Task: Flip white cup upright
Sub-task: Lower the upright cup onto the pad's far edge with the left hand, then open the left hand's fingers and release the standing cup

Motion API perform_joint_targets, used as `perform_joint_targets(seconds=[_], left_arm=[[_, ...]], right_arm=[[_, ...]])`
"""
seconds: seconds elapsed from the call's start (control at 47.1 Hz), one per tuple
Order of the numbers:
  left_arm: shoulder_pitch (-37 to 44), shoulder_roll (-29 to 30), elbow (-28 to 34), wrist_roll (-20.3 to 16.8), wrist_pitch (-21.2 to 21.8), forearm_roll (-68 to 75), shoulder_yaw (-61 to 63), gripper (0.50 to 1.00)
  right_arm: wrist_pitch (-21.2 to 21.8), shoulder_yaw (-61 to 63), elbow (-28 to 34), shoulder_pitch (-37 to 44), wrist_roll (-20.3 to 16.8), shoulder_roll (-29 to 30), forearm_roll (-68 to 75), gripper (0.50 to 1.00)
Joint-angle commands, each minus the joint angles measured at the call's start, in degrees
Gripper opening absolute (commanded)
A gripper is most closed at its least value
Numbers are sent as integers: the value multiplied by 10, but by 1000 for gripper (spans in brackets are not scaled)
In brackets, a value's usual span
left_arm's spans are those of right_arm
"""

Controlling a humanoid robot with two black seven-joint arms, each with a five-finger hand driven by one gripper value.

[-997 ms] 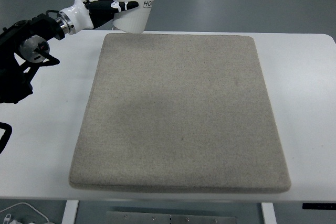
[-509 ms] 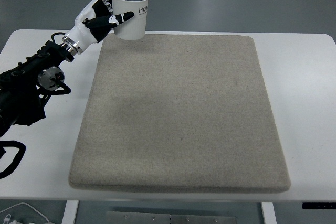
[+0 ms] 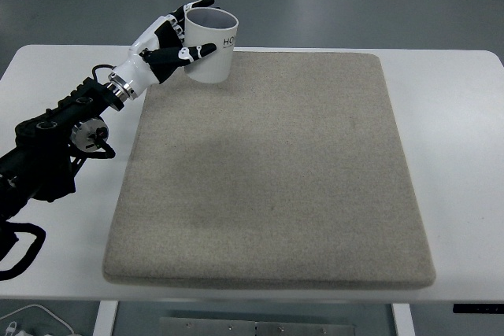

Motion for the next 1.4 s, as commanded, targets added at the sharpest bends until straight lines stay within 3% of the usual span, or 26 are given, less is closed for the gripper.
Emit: perform_joint_targets(seconds=[0.0,0.085,0.318,0.488,1.04,1.379], left_arm=[[6,-1,0,0,0,3,9,591],[12,-6,0,0,0,4,25,587],[17,-7,0,0,68,6,56,578],[25,-9,1,0,90,6,65,578],[28,-33,13,0,110,5,69,611],[29,-43,20,0,135,6,68,752]], right_arm=[[0,0,0,0,0,0,0,930],[-1,0,0,0,0,0,0,930],[0,-1,0,0,0,0,0,930],[0,0,0,0,0,0,0,930],[0,0,0,0,0,0,1,930],[1,-1,0,-1,0,0,1,930]])
